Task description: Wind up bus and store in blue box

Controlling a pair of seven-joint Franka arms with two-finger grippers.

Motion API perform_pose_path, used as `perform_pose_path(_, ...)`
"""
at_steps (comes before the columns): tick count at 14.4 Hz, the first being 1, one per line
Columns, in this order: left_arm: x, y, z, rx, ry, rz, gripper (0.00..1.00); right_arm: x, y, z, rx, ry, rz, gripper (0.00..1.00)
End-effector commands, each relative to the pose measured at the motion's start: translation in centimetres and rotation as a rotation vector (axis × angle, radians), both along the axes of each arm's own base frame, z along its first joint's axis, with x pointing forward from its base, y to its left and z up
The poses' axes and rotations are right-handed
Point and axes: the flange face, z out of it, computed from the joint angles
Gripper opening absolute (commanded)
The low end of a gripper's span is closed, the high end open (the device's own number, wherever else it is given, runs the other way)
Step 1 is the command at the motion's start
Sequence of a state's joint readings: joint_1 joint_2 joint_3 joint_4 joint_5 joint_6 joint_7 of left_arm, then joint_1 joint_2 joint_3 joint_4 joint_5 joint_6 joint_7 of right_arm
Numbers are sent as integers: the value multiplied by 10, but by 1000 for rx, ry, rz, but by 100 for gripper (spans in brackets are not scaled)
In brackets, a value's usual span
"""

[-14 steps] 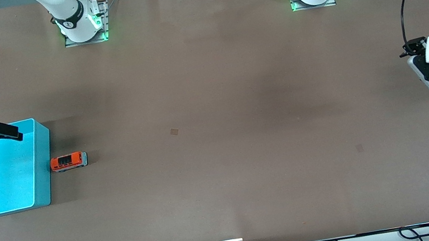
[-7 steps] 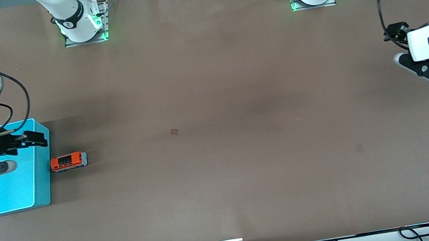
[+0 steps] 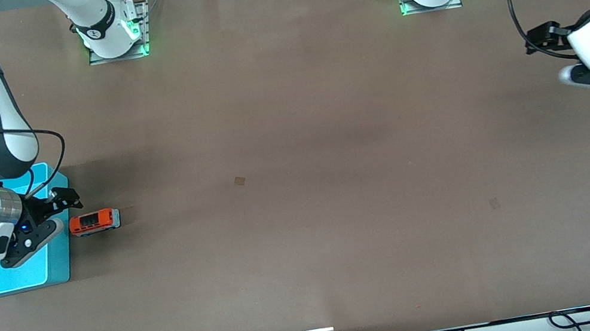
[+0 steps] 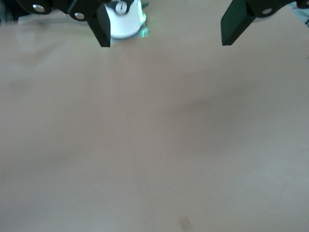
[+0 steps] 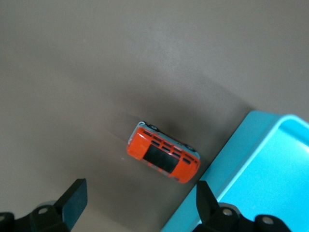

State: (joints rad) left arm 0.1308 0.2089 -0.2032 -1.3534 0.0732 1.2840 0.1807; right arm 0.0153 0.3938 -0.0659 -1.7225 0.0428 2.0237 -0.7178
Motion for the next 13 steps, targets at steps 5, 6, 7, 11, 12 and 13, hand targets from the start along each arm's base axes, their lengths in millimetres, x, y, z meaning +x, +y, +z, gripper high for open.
perform_pose_path(5, -35, -19, 9, 10, -289, 110, 100, 0, -19, -66, 50, 4, 552, 100)
perform_pose_path(6, -36, -18, 8, 3, -287, 115, 100, 1, -19, -75, 53, 6, 602, 100)
perform_pose_path(7, -37, -19, 9, -10, -285, 119, 100, 2, -20, -83, 50, -2, 644, 100)
perform_pose_path(11, -37, -16, 9, -40, -273, 166, 100, 1, -20, -108, 50, -16, 760, 100)
perform_pose_path(12, -37, -15, 8, -39, -271, 167, 100, -3, -20, -117, 54, -10, 778, 100)
perform_pose_path(13, -37, -15, 7, -38, -265, 167, 100, -7, -20, -124, 59, 0, 779, 100)
